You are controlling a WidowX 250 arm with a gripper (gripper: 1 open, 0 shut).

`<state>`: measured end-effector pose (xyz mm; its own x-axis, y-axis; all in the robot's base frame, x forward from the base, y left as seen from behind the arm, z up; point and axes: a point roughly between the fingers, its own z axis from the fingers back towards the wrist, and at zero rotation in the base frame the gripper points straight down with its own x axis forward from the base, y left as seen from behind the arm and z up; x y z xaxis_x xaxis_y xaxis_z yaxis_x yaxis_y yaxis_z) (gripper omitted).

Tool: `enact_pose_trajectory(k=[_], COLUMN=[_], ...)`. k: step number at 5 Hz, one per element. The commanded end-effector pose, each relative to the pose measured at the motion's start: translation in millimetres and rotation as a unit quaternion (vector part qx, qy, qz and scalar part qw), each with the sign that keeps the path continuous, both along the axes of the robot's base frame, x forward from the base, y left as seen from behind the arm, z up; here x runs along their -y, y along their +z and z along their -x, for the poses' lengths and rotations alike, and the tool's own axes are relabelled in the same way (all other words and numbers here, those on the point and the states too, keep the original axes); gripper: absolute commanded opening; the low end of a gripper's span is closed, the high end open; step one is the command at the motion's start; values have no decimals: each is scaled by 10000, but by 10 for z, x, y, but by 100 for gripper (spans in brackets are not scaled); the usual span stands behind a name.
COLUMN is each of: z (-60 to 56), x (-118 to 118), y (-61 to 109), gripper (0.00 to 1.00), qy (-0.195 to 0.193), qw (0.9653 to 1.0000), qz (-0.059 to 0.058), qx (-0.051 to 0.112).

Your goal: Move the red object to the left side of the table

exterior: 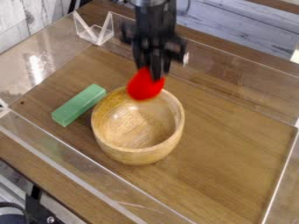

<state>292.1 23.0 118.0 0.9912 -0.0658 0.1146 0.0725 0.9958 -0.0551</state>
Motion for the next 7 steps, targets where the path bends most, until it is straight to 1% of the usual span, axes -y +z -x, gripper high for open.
enact_pose_trajectory(k=[1, 2, 3, 4, 5, 6, 7], z=[-95, -92, -28, 164, 333, 563, 727], x=[-173, -293, -409, -274, -57, 74, 211], y=[372, 619, 831, 889, 860, 800, 661], gripper=[0, 0, 0, 0, 0, 0, 0], qy=[249, 277, 347, 337, 372, 586, 1022], qw=[9986, 9977, 9966, 9969, 9969, 9963, 9931], qz=[-32, -48, -58, -22, -6, -20, -38], qx=[466, 621, 747, 709, 697, 632, 566])
